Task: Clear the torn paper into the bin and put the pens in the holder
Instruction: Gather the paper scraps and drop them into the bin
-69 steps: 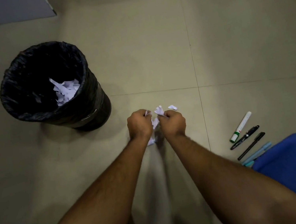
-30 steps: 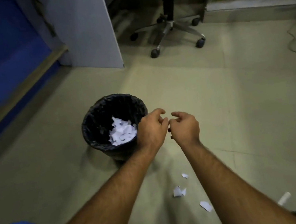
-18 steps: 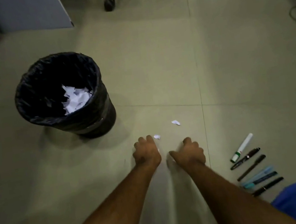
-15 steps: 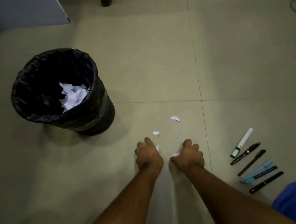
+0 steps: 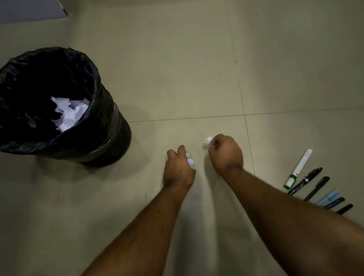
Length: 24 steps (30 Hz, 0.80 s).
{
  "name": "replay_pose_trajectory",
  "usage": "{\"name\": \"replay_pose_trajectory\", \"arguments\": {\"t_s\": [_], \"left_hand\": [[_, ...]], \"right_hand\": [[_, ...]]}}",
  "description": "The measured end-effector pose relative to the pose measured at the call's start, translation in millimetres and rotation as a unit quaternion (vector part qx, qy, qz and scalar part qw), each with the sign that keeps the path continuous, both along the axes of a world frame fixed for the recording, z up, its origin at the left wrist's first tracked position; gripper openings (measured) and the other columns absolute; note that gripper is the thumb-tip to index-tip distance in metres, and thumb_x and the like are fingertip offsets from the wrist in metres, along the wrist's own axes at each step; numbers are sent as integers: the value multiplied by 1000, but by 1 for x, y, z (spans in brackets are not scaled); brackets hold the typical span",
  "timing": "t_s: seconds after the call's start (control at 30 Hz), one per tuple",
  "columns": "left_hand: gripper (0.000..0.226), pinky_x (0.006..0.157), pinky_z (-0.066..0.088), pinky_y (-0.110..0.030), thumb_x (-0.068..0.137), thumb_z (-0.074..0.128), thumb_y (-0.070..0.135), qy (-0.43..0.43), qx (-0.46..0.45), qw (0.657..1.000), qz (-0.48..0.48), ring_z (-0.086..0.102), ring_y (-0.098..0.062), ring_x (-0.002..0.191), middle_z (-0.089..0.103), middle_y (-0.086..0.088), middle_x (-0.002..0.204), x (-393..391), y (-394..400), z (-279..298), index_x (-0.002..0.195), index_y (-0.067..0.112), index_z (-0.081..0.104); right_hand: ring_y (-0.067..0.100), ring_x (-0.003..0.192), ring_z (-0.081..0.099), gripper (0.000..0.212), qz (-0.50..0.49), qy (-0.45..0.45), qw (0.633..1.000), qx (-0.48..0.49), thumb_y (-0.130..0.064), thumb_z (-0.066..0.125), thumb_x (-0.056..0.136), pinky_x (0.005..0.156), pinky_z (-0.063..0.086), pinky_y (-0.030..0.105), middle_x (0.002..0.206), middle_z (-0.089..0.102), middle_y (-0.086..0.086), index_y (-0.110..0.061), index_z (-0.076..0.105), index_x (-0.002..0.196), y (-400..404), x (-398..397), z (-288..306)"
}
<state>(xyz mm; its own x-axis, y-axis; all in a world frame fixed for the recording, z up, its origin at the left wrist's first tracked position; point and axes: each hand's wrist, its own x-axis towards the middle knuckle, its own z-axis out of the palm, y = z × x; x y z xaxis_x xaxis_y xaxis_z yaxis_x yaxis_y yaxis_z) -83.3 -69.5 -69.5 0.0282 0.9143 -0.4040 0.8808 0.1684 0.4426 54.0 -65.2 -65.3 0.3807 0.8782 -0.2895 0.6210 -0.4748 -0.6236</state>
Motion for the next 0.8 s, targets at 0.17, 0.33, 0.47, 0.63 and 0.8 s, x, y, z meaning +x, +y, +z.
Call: {"name": "replay_pose_trajectory", "arguments": {"t_s": [0.17,0.33,0.47,0.63,0.8], "left_hand": [[37,90,49,-34,97,53,26,64,30,993,-96,57,-31,110,46,-12,126,-8,9,-5,133,17,52],[18,80,50,-33,90,54,9,90,49,986,-128,58,-29,101,53,-11,118,-1,6,-7,105,12,62],[28,88,53,-35,92,53,6,91,47,989,-108,58,-30,104,56,-12,118,3,4,-8,118,11,62],[18,67,45,-22,88,53,6,19,41,999,-18,61,-29,90,60,-9,94,-4,6,-5,92,12,70],[12,72,47,-21,89,64,10,-101,72,982,143,67,-21,85,75,-8,97,-11,-4,19,91,9,75]], "right_hand": [[31,106,57,43,85,-59,995,2,-6,57,83,81,49,34,125,56,5,-22,62,123,12,1,-6],[34,108,55,36,128,-146,980,-35,-11,49,95,78,46,34,120,57,12,-18,62,127,23,-1,-13],[33,101,60,25,148,-181,972,-26,-10,51,96,79,50,35,112,62,15,-11,68,116,21,-2,-17],[32,94,65,22,159,-135,978,-17,-11,53,95,78,49,32,105,68,14,-10,72,106,12,-8,-23],[21,80,68,13,-64,117,991,0,-27,68,90,71,47,25,85,76,1,-18,73,81,-4,-26,-8]]}}
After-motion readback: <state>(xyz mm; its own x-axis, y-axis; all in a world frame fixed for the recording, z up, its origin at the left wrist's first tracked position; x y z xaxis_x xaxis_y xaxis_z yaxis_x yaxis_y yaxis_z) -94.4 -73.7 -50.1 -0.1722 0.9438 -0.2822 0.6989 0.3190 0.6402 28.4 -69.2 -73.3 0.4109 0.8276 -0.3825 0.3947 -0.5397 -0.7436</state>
